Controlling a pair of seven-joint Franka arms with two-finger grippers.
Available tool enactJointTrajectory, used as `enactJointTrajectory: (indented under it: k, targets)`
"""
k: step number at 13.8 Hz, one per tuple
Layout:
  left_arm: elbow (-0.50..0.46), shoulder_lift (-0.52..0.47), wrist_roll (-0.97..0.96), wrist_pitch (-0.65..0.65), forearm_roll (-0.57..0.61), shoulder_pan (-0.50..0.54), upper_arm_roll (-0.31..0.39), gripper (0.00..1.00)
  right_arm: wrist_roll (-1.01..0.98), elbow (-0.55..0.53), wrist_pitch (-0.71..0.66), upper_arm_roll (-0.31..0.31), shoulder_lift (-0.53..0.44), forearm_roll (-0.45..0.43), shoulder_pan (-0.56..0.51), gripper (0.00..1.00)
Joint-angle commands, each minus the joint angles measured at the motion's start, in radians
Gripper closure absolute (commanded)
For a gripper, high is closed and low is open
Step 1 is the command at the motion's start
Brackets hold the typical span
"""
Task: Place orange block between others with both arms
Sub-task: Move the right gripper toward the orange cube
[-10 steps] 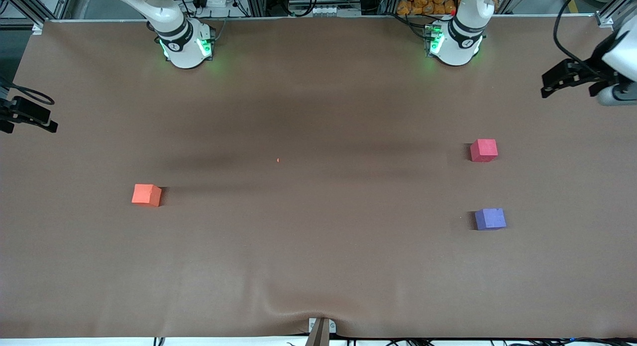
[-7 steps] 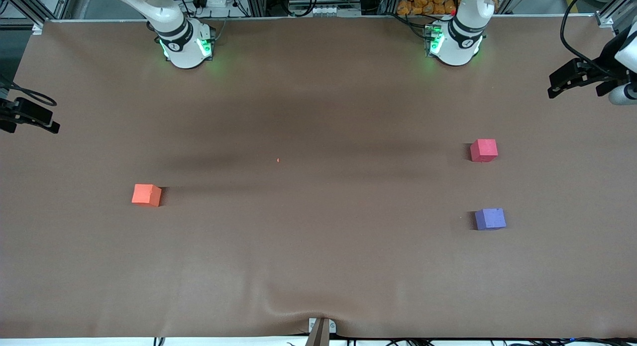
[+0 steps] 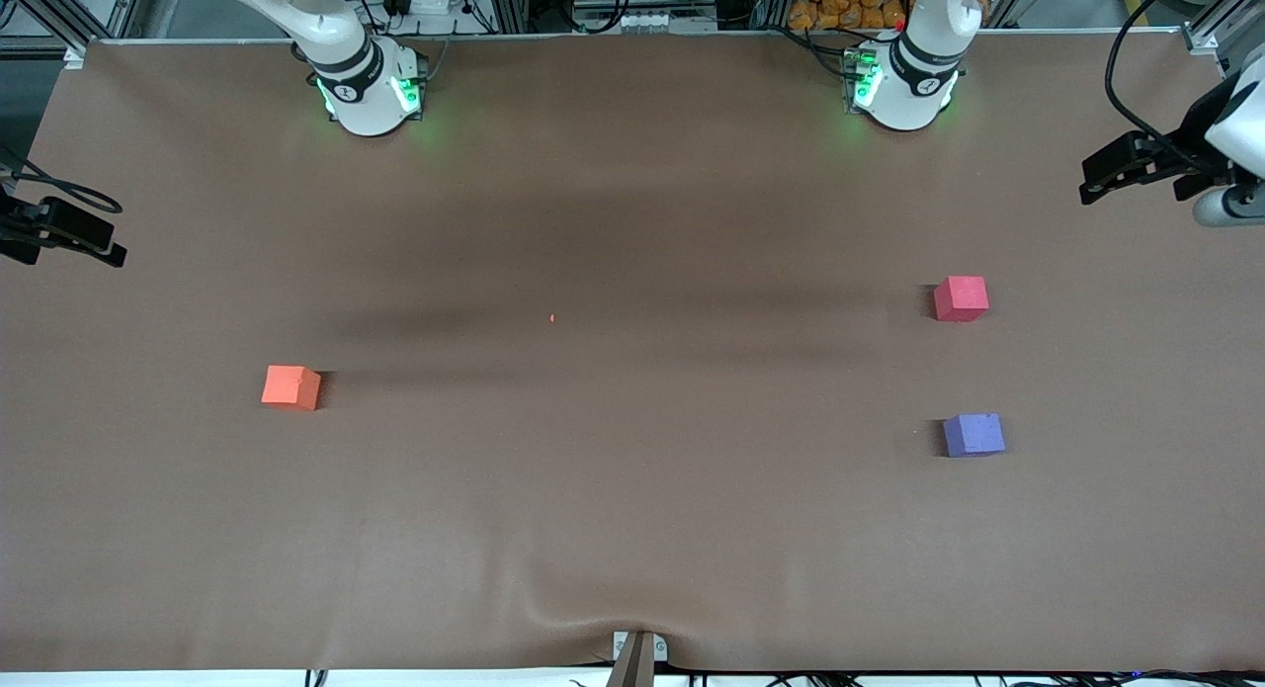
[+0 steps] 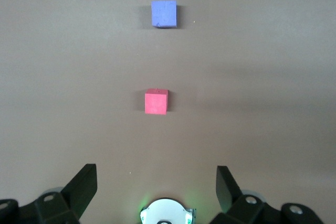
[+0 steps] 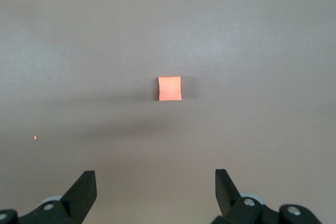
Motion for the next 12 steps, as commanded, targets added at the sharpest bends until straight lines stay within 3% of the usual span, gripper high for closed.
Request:
enactJointTrajectory:
  k: [1, 12]
  targets:
    - [-0.003, -0.004, -0.007, -0.018, 0.008, 0.001, -0.002, 0.0, 0.014, 0.033, -0.012, 0.001, 0.057, -0.016, 0.0, 0.0]
    - [-0.016, 0.002, -0.007, 0.009, 0.006, 0.001, -0.002, 0.0, 0.011, 0.031, -0.004, -0.002, 0.169, -0.029, -0.012, 0.0]
